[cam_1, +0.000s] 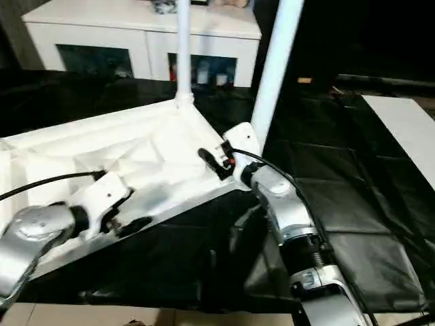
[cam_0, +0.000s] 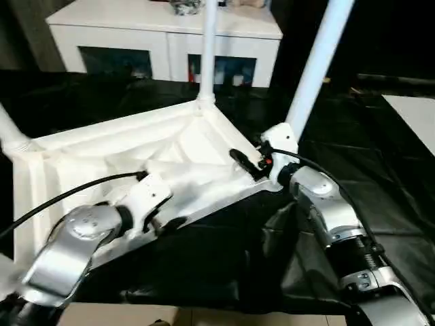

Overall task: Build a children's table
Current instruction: Rotate table base

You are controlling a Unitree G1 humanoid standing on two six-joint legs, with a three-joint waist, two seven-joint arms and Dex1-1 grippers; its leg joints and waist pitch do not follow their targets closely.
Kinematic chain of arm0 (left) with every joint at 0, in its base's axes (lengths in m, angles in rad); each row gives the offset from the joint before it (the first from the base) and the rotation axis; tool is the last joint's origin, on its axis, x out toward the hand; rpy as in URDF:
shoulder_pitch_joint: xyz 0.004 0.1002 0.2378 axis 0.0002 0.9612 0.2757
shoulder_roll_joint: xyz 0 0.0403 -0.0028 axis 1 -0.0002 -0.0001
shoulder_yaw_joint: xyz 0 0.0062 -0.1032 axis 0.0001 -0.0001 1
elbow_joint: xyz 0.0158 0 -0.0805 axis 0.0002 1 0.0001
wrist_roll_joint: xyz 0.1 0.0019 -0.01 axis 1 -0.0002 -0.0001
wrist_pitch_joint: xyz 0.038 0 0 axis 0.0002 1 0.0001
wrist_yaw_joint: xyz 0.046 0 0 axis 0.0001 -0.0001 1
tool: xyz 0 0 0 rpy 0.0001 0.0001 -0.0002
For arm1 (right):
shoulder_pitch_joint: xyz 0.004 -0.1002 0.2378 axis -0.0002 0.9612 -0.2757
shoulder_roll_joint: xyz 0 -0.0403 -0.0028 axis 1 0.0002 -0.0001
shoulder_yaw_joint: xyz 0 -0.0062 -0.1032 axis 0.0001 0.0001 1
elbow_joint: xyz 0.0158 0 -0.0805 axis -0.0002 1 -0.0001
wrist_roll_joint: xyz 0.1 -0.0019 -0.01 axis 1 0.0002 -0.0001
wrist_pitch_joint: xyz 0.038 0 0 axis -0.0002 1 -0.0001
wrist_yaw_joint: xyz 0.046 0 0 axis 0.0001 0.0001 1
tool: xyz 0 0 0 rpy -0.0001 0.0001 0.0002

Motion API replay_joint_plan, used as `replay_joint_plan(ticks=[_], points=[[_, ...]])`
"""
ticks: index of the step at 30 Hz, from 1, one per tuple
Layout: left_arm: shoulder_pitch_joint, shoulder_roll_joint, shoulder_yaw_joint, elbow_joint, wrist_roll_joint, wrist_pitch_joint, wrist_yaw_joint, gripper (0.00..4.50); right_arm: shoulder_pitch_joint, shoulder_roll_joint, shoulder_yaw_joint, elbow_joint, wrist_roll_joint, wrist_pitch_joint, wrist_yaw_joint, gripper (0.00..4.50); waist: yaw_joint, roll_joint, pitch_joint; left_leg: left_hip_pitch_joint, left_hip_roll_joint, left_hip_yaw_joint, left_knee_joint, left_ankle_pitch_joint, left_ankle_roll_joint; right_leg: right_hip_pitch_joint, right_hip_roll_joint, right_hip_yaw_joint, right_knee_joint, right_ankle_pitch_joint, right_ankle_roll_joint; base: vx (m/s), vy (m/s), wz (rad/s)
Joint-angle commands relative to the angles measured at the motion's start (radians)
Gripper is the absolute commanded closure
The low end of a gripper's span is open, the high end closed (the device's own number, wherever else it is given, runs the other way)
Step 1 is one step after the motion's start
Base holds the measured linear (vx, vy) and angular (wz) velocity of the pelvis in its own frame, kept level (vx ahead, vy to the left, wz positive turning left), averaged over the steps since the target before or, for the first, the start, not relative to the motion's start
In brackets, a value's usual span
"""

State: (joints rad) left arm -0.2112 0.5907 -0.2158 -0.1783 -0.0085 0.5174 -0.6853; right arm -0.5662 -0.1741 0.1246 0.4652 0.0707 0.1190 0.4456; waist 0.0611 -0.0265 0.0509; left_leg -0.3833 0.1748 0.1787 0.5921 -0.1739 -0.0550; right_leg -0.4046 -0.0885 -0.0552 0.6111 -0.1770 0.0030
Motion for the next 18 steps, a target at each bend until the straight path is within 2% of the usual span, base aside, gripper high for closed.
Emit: replay_joint_plan(ticks=[1, 3, 5, 6, 7, 8, 10, 11, 12, 14, 15, 16, 17, 18], points=[[-0.022, 0.009, 0.005, 0.021, 0.027, -0.042, 0.017, 0.26, -0.005, -0.020, -0.019, 0.019, -0.011, -0.003, -0.017, 0.82, 0.001, 0.014, -0.060, 0.023, 0.044, -0.018, -0.082, -0.323, -0.037, 0.032, -0.044, 0.042, -0.073, -0.263, -0.162, 0.000, 0.000, 0.00], [-0.040, 0.015, -0.003, 0.072, 0.042, -0.109, 0.038, 0.26, -0.007, -0.024, -0.024, 0.030, -0.013, -0.005, -0.015, 0.82, 0.003, 0.013, -0.059, 0.024, 0.043, -0.018, -0.081, -0.328, -0.034, 0.030, -0.045, 0.042, -0.074, -0.276, -0.160, 0.000, 0.000, 0.00], [-0.043, 0.017, -0.002, 0.083, 0.048, -0.127, 0.046, 0.26, -0.007, -0.020, -0.027, 0.030, -0.010, -0.005, -0.013, 0.82, 0.002, 0.013, -0.060, 0.023, 0.045, -0.020, -0.083, -0.327, -0.037, 0.032, -0.046, 0.041, -0.071, -0.274, -0.159, 0.000, 0.000, 0.00], [-0.043, 0.001, 0.019, 0.085, 0.028, -0.146, 0.038, 0.26, -0.005, -0.019, -0.023, 0.025, -0.011, -0.008, -0.006, 0.82, 0.003, 0.015, -0.061, 0.023, 0.046, -0.019, -0.083, -0.316, -0.039, 0.031, -0.046, 0.041, -0.069, -0.254, -0.164, 0.000, 0.000, 0.00], [-0.042, -0.012, 0.036, 0.077, 0.006, -0.142, 0.033, 0.26, -0.004, -0.016, -0.020, 0.023, -0.010, -0.010, -0.003, 0.82, 0.002, 0.011, -0.062, 0.023, 0.047, -0.018, -0.083, -0.310, -0.039, 0.032, -0.046, 0.042, -0.068, -0.243, -0.169, 0.000, 0.000, 0.00], [-0.040, -0.036, 0.062, 0.053, -0.035, -0.123, 0.024, 0.26, -0.004, -0.011, -0.019, 0.018, -0.004, -0.009, 0.002, 0.82, 0.004, 0.012, -0.063, 0.023, 0.047, -0.018, -0.082, -0.304, -0.039, 0.032, -0.047, 0.041, -0.066, -0.230, -0.175, 0.000, 0.000, 0.00], [-0.033, -0.110, 0.131, -0.033, -0.170, -0.019, 0.000, 0.26, -0.008, 0.002, -0.017, 0.010, 0.008, -0.009, 0.015, 0.82, 0.006, 0.008, -0.064, 0.021, 0.048, -0.016, -0.080, -0.276, -0.038, 0.036, -0.048, 0.041, -0.059, -0.177, -0.202, 0.000, 0.000, 0.00], [-0.029, -0.120, 0.137, -0.060, -0.205, 0.007, -0.017, 0.26, -0.010, 0.006, -0.016, 0.010, 0.013, -0.010, 0.022, 0.82, 0.004, 0.007, -0.065, 0.018, 0.048, -0.015, -0.080, -0.266, -0.036, 0.040, -0.049, 0.041, -0.055, -0.161, -0.210, 0.000, 0.000, 0.00], [-0.026, -0.124, 0.137, -0.073, -0.224, 0.017, -0.029, 0.26, -0.012, 0.008, -0.016, 0.011, 0.017, -0.011, 0.027, 0.82, 0.006, 0.006, -0.064, 0.017, 0.047, -0.014, -0.078, -0.255, -0.022, 0.039, -0.047, 0.040, -0.056, -0.148, -0.217, 0.000, 0.000, 0.00], [-0.008, -0.134, 0.129, -0.144, -0.322, 0.079, -0.073, 0.26, -0.019, 0.012, -0.011, 0.018, 0.019, -0.015, 0.038, 0.82, 0.006, 0.002, -0.063, 0.018, 0.046, -0.013, -0.077, -0.250, -0.010, 0.040, -0.046, 0.040, -0.057, -0.156, -0.215, 0.000, 0.000, 0.00], [-0.007, -0.134, 0.128, -0.147, -0.326, 0.082, -0.076, 0.26, -0.020, 0.012, -0.010, 0.019, 0.018, -0.015, 0.039, 0.82, 0.006, 0.003, -0.063, 0.018, 0.046, -0.013, -0.077, -0.248, -0.010, 0.040, -0.047, 0.041, -0.055, -0.159, -0.216, 0.000, 0.000, 0.00], [0.002, -0.124, 0.115, -0.172, -0.359, 0.100, -0.098, 0.26, -0.024, 0.013, -0.008, 0.025, 0.015, -0.018, 0.038, 0.82, 0.004, 0.000, -0.061, 0.016, 0.045, -0.012, -0.078, -0.249, -0.006, 0.040, -0.045, 0.041, -0.058, -0.175, -0.210, 0.000, 0.000, 0.00], [0.011, -0.109, 0.102, -0.195, -0.382, 0.118, -0.118, 0.26, -0.029, 0.013, -0.007, 0.032, 0.012, -0.021, 0.035, 0.82, 0.004, 0.001, -0.061, 0.017, 0.045, -0.012, -0.077, -0.251, -0.007, 0.040, -0.046, 0.041, -0.058, -0.183, -0.207, 0.000, 0.000, 0.00], [0.037, -0.071, 0.073, -0.249, -0.427, 0.177, -0.158, 0.26, -0.041, 0.014, -0.009, 0.049, 0.003, -0.027, 0.021, 0.82, 0.002, -0.001, -0.060, 0.019, 0.046, -0.013, -0.079, -0.264, -0.012, 0.038, -0.046, 0.040, -0.058, -0.215, -0.201, 0.000, 0.000, 0.00]])
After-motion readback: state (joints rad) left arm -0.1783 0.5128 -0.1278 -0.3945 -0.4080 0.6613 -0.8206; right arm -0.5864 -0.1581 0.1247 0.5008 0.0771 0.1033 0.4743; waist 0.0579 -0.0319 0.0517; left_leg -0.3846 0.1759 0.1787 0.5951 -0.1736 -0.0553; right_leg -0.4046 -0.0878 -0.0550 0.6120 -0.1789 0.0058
